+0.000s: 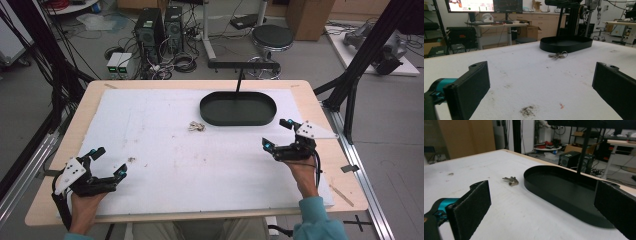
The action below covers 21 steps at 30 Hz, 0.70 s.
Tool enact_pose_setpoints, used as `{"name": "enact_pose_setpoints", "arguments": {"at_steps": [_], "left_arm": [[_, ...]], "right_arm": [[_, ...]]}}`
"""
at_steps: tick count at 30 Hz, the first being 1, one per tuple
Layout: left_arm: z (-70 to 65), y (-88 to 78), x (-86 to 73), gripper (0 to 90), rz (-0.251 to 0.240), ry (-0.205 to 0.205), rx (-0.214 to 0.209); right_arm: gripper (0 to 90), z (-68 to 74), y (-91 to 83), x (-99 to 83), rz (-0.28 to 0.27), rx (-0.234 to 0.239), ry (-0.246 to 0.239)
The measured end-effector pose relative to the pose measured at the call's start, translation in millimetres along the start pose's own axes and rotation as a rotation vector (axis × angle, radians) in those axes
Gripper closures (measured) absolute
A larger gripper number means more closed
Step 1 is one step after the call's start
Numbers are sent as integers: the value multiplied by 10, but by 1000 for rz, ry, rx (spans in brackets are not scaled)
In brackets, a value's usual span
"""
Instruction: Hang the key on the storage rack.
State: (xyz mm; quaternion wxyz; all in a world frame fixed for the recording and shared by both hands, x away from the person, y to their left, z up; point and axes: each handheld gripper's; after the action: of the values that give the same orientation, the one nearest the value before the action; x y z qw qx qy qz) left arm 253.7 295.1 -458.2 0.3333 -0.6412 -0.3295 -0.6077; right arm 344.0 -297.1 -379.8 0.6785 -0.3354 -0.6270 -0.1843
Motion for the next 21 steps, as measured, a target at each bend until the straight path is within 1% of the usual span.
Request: {"name": "enact_pose_setpoints", "arguments": {"at_steps": [1,2,4,5,7,9,10,13,14,15,16,17,18,19,20,21], "left_arm": [[-1,1,0,17,1,0,1],[-1,1,1,17,2,-1,2],[1,3,0,17,0,0,1],[5,3,0,17,1,-2,-1],[7,1,1,17,2,-8,-1],[7,1,1,17,2,-10,-1],[8,2,1,17,2,-10,-2],[6,2,1,17,3,-9,-1],[7,4,2,17,3,-9,-2],[9,2,2,17,6,-6,-3],[9,2,2,17,7,-6,-2],[9,3,3,17,7,-6,-3],[9,4,2,17,7,-7,-2],[9,4,2,17,7,-7,-2],[9,4,2,17,7,-7,-2],[9,5,2,17,6,-10,-1]], "right_arm": [[7,0,0,0,0,0,0],[7,-7,84,120,24,15,-11],[6,-7,180,232,59,30,-23],[7,2,243,298,87,34,-30],[7,11,336,378,124,49,-47],[7,26,449,458,162,72,-53],[6,36,507,495,178,84,-63],[6,83,680,592,233,117,-79],[7,92,742,619,249,123,-98],[7,107,802,645,274,131,-105],[7,107,802,645,274,131,-105],[7,122,862,667,301,137,-112],[7,143,982,704,338,150,-127],[7,143,982,704,338,150,-127],[7,156,1038,719,363,154,-129],[7,180,1148,745,408,164,-139]]}}
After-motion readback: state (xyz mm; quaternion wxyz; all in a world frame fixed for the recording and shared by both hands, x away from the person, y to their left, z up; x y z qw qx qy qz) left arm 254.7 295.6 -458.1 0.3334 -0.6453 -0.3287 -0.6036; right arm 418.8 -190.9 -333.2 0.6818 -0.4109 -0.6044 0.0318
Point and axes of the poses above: each handheld gripper's, and its own axes: y roughly forward along the jaws, x roughly out of its top, z roughly to its left
